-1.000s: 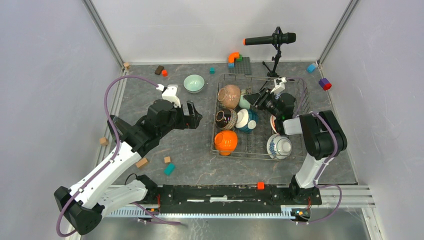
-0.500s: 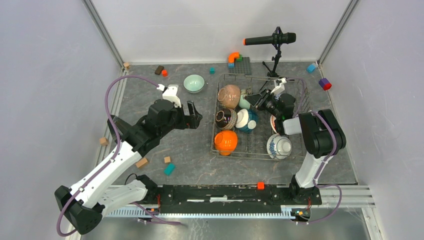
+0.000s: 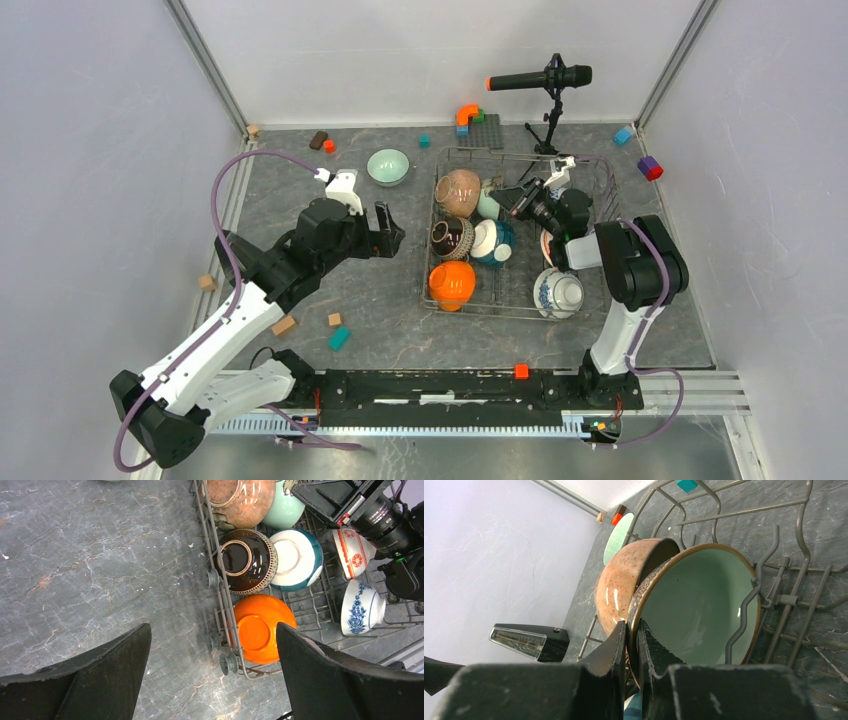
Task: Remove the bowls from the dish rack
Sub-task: Pick up the bowl from the dish rack.
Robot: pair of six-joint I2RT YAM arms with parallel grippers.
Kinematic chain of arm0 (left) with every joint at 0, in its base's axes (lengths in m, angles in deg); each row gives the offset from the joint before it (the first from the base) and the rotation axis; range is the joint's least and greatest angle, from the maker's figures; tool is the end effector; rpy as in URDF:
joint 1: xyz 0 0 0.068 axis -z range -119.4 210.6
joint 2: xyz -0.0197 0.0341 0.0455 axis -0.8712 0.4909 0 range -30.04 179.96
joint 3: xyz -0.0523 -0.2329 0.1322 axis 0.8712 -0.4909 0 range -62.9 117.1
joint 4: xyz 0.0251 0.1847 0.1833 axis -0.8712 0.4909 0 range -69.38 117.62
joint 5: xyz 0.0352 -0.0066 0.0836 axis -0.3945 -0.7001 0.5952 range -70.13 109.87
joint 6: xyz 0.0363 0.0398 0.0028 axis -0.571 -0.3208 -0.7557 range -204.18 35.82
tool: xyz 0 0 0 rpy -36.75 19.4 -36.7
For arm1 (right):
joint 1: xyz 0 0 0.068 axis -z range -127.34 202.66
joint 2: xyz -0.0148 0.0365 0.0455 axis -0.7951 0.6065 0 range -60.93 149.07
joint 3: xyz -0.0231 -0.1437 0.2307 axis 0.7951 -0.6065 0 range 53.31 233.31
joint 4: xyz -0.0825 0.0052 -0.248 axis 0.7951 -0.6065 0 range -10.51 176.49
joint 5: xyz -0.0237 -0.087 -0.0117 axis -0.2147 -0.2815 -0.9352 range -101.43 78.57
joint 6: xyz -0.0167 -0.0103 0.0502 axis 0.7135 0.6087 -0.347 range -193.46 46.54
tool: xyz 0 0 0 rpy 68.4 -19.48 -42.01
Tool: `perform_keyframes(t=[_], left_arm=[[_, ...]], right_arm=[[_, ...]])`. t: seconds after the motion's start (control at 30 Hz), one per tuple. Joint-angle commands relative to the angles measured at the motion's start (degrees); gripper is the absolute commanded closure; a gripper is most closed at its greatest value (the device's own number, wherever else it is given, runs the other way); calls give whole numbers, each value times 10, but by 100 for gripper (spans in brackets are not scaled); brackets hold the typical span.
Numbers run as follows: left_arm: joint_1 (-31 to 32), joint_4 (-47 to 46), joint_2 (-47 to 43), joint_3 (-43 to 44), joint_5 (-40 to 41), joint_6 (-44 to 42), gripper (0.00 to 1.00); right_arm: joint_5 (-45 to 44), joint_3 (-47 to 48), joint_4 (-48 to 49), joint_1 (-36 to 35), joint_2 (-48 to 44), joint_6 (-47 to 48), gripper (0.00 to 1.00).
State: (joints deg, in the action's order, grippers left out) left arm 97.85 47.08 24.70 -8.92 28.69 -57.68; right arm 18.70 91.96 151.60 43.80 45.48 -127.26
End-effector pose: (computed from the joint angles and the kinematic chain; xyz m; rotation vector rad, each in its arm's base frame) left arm 0.1709 -0.1230 0.3358 0.0976 2.0806 -0.5343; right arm 0.3406 0.0711 0.1579 0.2475 1.7483 1.2422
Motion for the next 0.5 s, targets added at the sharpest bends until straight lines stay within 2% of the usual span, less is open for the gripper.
perform_keyframes(t=[0.0, 0.47], left_arm=[[2, -18, 2, -1, -2, -9, 0], [2, -18, 5, -2, -1, -9, 0]], right_arm=[[19, -4, 77, 6, 4, -24, 90], [34, -19, 183, 28, 35, -99, 100]])
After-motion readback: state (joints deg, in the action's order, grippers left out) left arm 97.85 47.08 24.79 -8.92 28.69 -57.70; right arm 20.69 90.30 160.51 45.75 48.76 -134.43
